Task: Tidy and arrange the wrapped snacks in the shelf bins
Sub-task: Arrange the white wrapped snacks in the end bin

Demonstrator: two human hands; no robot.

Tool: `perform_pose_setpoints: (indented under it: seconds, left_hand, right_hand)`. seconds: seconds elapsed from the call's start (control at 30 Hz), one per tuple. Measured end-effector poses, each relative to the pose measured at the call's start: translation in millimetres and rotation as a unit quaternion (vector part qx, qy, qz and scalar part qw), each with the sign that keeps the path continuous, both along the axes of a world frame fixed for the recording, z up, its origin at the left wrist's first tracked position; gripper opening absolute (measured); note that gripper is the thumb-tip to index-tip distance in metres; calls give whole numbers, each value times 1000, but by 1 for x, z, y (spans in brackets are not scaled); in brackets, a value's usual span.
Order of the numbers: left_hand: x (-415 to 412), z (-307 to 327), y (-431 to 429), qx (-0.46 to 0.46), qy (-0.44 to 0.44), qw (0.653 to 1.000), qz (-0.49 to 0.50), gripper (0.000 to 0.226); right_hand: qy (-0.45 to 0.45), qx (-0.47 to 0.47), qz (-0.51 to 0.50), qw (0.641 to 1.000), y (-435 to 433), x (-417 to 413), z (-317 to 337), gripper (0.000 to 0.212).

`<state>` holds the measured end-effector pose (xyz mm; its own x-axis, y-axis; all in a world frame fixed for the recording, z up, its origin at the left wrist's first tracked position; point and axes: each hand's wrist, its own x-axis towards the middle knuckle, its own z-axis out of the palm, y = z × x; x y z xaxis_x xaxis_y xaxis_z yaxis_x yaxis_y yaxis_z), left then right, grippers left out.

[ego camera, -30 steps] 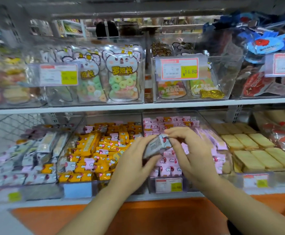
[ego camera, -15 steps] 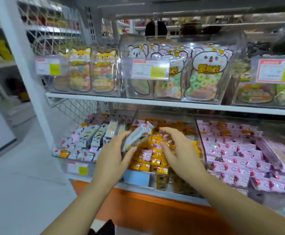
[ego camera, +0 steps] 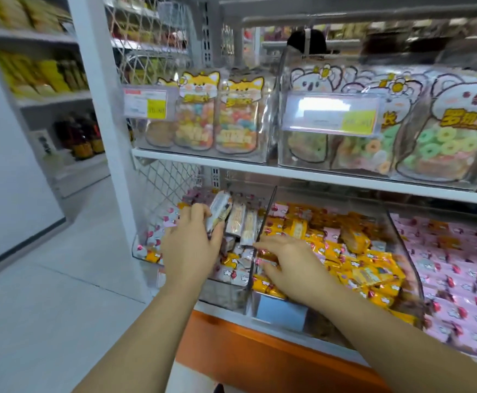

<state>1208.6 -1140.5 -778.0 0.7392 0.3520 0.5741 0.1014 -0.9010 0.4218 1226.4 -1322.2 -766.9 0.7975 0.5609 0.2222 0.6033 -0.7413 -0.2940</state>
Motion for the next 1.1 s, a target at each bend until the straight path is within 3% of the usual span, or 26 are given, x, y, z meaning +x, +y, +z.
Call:
perform_pose_setpoints:
  seconds: [0.23,0.47,0.67,1.1]
  left_hand:
    - [26,-15,7,50,46,997,19,29]
    - [9,-11,-5,34,-41,998,-26,30]
    - [-7,-7,-74,85,-109,980,-144,27]
    - [-1,-10,-213,124,-11,959,-254,27]
  right_hand:
    - [-4,-19,2,1000,-1,5,-2,41]
    - [-5,-9,13,1000,-9,1,-1,39]
    - [-33,8,-10,999,-52,-20,6,35]
    - [-75,46,-151,985,-204,-30,5,26]
